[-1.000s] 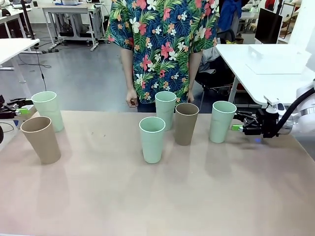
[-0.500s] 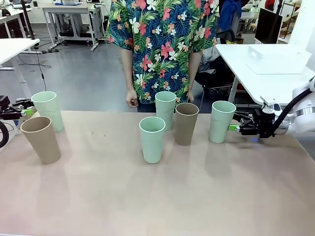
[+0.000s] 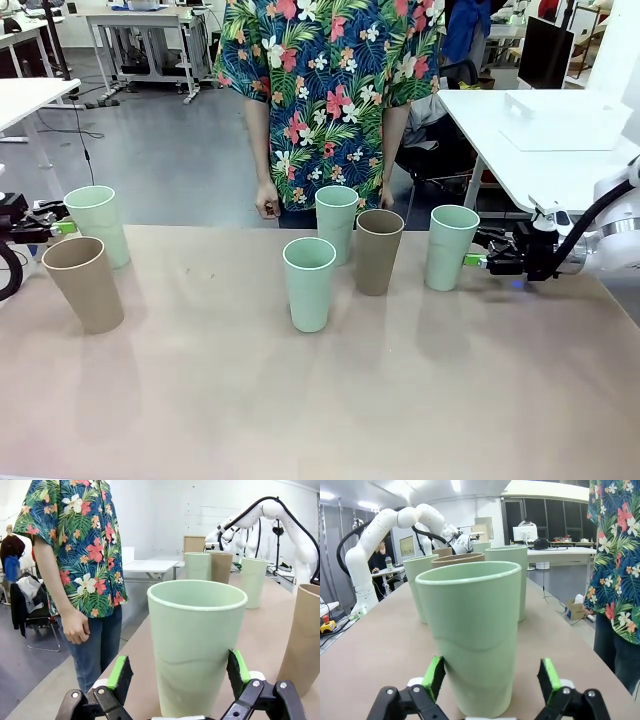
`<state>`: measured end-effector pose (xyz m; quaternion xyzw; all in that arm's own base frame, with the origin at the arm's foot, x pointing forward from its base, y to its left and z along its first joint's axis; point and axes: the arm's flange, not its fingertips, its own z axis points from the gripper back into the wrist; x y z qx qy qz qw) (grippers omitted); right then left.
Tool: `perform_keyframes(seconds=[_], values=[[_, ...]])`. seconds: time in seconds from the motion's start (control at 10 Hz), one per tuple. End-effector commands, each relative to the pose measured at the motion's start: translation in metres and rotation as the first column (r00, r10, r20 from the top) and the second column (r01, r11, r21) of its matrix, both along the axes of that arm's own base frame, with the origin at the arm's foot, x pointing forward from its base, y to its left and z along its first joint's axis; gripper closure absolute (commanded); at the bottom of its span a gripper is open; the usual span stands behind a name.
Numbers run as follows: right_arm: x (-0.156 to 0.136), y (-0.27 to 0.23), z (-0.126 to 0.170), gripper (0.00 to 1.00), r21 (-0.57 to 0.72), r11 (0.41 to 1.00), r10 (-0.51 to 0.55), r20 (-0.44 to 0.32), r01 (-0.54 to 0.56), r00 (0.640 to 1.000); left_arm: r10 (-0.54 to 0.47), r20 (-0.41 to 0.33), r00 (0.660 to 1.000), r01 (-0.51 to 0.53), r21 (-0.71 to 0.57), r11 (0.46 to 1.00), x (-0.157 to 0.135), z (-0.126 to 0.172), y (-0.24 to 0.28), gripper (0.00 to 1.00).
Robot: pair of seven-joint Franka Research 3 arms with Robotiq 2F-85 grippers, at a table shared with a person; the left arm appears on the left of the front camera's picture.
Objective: Stack the cups and store them in the basket.
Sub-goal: Pick up two Reusable plastic cups , one in each hand.
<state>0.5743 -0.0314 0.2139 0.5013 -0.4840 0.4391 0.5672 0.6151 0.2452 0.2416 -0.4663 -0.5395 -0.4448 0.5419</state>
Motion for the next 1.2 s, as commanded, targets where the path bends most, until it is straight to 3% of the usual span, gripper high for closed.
perform_keyframes(seconds=[0.0,1.1], values=[[0.002,0.007,0.006,0.00,0.014,1.000,-0.002,-0.024,0.002,1.000,0.000,0.016,1.000,-0.001,0.029,1.000,-0.015,0.001,-0.010,0.00],[0.012,0.033,0.000,0.00,0.030,0.999,0.019,-0.072,-0.016,0.997,-0.014,0.006,1.000,0.014,0.030,0.999,-0.014,-0.014,-0.029,0.00]])
